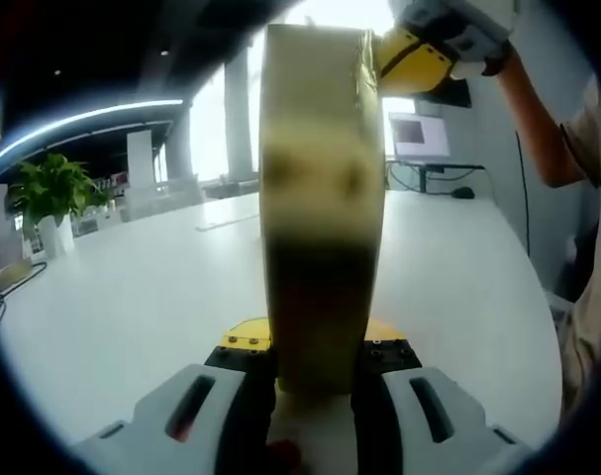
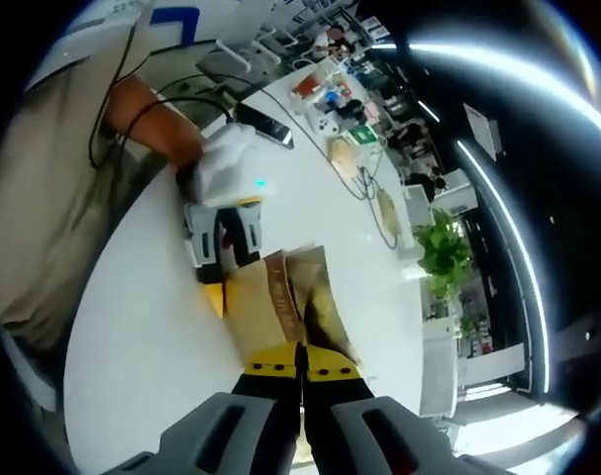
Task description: Extract single mask from mask box in order stack masks on table
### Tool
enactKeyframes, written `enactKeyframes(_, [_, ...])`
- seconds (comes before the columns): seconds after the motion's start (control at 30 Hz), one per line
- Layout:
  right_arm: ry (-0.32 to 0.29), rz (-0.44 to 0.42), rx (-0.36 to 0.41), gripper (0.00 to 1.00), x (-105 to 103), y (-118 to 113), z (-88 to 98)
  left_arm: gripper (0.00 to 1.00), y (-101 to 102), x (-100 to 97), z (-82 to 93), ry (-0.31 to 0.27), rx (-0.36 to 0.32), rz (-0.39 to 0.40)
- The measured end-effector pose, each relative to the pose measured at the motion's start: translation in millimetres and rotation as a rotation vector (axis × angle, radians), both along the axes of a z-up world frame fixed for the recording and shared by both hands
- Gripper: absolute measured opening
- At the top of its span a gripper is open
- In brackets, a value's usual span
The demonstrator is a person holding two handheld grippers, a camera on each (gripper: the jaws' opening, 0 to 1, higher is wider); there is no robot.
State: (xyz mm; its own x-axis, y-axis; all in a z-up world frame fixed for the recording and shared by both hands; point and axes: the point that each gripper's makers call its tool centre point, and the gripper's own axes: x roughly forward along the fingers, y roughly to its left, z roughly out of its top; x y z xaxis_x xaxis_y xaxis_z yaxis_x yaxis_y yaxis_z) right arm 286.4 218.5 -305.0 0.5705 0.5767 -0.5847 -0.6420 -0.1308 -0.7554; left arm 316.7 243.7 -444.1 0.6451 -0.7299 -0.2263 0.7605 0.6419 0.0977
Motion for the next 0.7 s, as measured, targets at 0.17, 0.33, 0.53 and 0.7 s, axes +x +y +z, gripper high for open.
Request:
enactKeyframes(0.17, [0.034, -0.014, 0.011, 0.0, 4.3, 1.2, -0.8, 0.19, 0.0, -0.5, -0.2, -0.001, 0.002, 0.0])
enactKeyframes(0.33, [0.091, -0.052, 0.059, 0.0, 8.8, 2.9, -1.7, 0.2, -0.1, -0.4, -0.3, -0.004, 0.005, -0.001])
enactKeyframes(0.53, [0.145, -0.091, 0.11, 0.0, 15.8, 7.4, 2.6, 0.2, 0.1, 0.0, -0.4, -0.01, 0.011, -0.003])
enactKeyframes(0.7, [0.118, -0.067, 0.046, 0.01, 17.9, 11.5, 3.4, 0.2, -0.3, -0.1, -0.1, -0.013, 0.013, -0.004])
